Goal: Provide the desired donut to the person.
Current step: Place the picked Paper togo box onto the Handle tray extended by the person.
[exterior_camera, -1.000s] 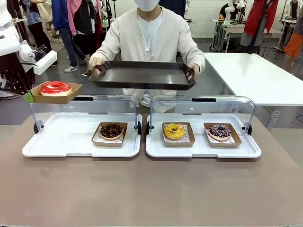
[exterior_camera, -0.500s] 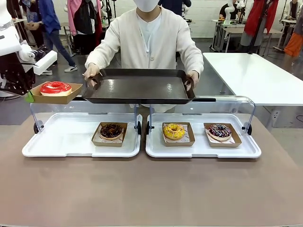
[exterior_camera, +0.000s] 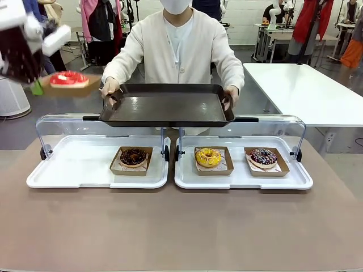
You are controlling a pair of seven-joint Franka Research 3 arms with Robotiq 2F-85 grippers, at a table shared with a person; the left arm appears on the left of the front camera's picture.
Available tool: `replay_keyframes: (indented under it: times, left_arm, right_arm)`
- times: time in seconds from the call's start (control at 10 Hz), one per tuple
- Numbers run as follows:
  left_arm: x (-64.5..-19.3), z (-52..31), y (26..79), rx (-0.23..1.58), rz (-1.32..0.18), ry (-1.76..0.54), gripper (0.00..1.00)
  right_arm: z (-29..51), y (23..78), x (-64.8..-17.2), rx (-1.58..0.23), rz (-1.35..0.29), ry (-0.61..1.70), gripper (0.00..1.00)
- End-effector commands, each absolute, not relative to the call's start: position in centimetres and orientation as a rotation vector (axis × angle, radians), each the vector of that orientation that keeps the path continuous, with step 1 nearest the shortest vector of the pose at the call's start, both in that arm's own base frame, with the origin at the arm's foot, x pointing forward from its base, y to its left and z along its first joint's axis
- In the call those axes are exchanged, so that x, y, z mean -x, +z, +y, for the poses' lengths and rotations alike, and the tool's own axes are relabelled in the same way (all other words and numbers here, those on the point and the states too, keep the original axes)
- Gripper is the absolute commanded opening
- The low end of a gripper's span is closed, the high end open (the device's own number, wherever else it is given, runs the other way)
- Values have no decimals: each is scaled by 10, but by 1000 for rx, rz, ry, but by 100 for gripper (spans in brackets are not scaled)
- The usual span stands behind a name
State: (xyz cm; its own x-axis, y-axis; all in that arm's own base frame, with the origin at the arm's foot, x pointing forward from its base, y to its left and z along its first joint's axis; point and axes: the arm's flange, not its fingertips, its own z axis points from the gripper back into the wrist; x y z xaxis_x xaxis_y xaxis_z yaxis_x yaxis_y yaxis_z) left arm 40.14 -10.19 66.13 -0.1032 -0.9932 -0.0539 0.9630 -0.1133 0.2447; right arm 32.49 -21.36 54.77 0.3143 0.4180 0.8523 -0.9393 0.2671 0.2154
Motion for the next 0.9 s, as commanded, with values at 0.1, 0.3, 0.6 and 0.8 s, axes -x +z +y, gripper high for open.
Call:
replay_keyframes:
  times: [0.1, 0.3, 0.6, 0.8]
  left_arm:
    - [-435, -161, 697, -123, -102, -1670, 1]
    - [-443, -195, 691, -92, -102, -1677, 1]
    - [-480, -230, 654, -44, -105, -1665, 1]
    - [-514, -243, 630, -28, -55, -1633, 1]
  right_arm:
    - [-214, 548, -325, -844, -777, 1053, 100]
    - [-214, 548, -325, -844, -777, 1053, 100]
    - [-214, 548, -325, -844, -777, 1053, 100]
    - [-214, 548, -325, -844, -777, 1053, 100]
